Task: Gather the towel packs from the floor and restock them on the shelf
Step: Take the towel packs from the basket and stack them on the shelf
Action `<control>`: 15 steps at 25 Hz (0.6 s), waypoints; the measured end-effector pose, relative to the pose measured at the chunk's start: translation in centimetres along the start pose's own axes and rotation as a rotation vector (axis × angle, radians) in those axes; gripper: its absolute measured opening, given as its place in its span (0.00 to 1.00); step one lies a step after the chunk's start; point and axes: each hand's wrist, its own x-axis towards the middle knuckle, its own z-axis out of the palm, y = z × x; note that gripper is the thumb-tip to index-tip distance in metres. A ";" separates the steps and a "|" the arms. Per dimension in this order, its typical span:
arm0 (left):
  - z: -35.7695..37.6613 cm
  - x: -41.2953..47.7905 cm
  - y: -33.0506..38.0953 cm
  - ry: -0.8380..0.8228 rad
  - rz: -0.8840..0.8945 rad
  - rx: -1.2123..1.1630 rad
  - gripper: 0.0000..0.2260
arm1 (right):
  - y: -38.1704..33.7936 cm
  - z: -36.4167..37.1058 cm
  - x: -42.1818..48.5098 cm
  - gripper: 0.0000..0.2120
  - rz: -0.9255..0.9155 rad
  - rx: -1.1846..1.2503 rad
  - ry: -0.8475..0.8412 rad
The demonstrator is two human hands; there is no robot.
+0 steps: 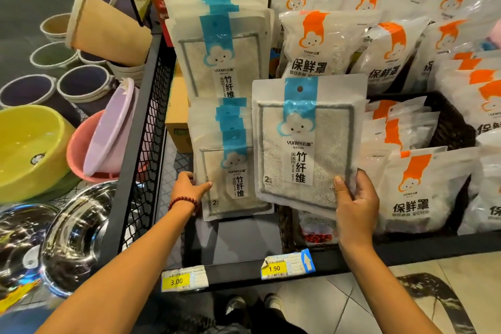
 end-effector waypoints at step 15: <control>-10.3 -7.3 -7.1 0.359 0.410 0.774 0.30 | 5.1 13.5 -3.6 0.04 0.249 -0.223 -0.389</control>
